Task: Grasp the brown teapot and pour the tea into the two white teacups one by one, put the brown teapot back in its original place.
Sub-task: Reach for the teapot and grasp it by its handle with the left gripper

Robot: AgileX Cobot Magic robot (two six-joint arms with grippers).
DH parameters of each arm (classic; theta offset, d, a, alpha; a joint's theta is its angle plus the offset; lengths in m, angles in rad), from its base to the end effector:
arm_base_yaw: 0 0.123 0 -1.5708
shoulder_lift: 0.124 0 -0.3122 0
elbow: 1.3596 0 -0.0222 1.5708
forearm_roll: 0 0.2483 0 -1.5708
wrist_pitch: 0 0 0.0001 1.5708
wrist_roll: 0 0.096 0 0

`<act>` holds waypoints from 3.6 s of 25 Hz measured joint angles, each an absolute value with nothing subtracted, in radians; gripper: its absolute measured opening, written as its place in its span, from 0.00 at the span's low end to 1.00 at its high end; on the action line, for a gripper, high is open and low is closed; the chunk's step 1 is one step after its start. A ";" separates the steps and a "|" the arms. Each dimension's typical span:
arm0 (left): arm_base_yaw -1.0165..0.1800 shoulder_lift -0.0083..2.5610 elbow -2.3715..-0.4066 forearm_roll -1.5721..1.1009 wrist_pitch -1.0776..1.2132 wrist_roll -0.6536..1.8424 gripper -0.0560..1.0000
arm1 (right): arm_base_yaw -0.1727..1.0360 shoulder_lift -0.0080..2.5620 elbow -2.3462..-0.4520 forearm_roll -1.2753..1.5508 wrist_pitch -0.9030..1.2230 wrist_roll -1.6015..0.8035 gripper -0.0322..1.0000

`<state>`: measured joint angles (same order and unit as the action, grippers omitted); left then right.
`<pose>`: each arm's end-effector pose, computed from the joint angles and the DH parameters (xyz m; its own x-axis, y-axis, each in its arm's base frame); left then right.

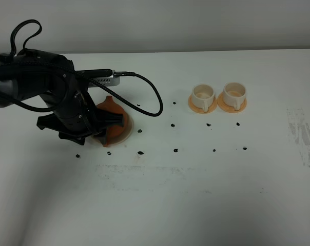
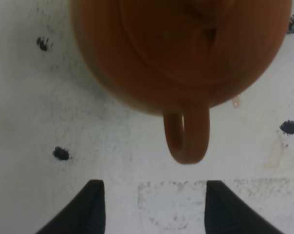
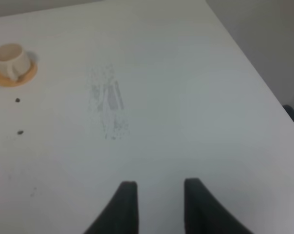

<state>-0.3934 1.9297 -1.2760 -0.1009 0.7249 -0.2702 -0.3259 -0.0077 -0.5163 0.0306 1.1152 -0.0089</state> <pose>0.3605 -0.1566 0.1929 -0.9701 0.0364 -0.2400 0.0752 0.9851 -0.1547 -0.0328 0.0139 0.2735 -0.4560 0.1589 -0.8757 0.2993 0.9540 0.0173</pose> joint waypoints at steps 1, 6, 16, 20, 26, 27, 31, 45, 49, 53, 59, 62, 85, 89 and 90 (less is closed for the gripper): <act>-0.393 1.934 -1.279 -0.101 0.721 -0.271 0.47 | -0.326 -0.008 -0.516 0.031 1.115 -0.009 0.25; -0.393 1.967 -1.303 -0.104 0.720 -0.272 0.47 | -0.326 -0.008 -0.516 0.031 1.115 -0.009 0.25; -0.393 1.997 -1.326 -0.097 0.723 -0.272 0.47 | -0.326 -0.008 -0.516 0.031 1.115 -0.009 0.25; -0.393 1.997 -1.326 -0.081 0.725 -0.272 0.47 | -0.326 -0.008 -0.516 0.031 1.115 -0.009 0.25; -0.393 1.997 -1.326 -0.055 0.728 -0.272 0.47 | -0.326 -0.008 -0.516 0.031 1.115 -0.009 0.25; -0.393 1.997 -1.326 -0.052 0.728 -0.272 0.47 | -0.326 -0.008 -0.516 0.031 1.115 -0.009 0.25; -0.393 1.997 -1.327 -0.035 0.738 -0.270 0.47 | -0.326 -0.008 -0.516 0.031 1.115 -0.009 0.25; -0.385 1.997 -1.327 0.018 0.768 -0.124 0.48 | -0.326 -0.008 -0.516 0.031 1.115 -0.009 0.25; -0.385 1.997 -1.327 0.046 0.771 -0.108 0.48 | -0.326 -0.008 -0.516 0.031 1.115 -0.009 0.25; -0.385 1.997 -1.327 0.078 0.772 -0.065 0.48 | -0.326 -0.008 -0.516 0.031 1.115 -0.009 0.25; -0.385 1.997 -1.327 0.094 0.770 0.042 0.48 | -0.326 -0.008 -0.516 0.031 1.115 -0.009 0.25; -0.384 1.997 -1.327 0.083 0.771 0.083 0.48 | -0.326 -0.008 -0.516 0.031 1.115 -0.009 0.25; -0.384 1.986 -1.327 -0.024 0.687 0.018 0.48 | -0.326 -0.008 -0.516 0.031 1.115 -0.009 0.25; -0.384 1.997 -1.327 -0.048 0.712 0.040 0.46 | -0.326 -0.008 -0.516 0.031 1.115 -0.009 0.25; -0.384 2.000 -1.327 -0.049 0.719 0.052 0.45 | -0.326 -0.008 -0.516 0.031 1.115 -0.009 0.25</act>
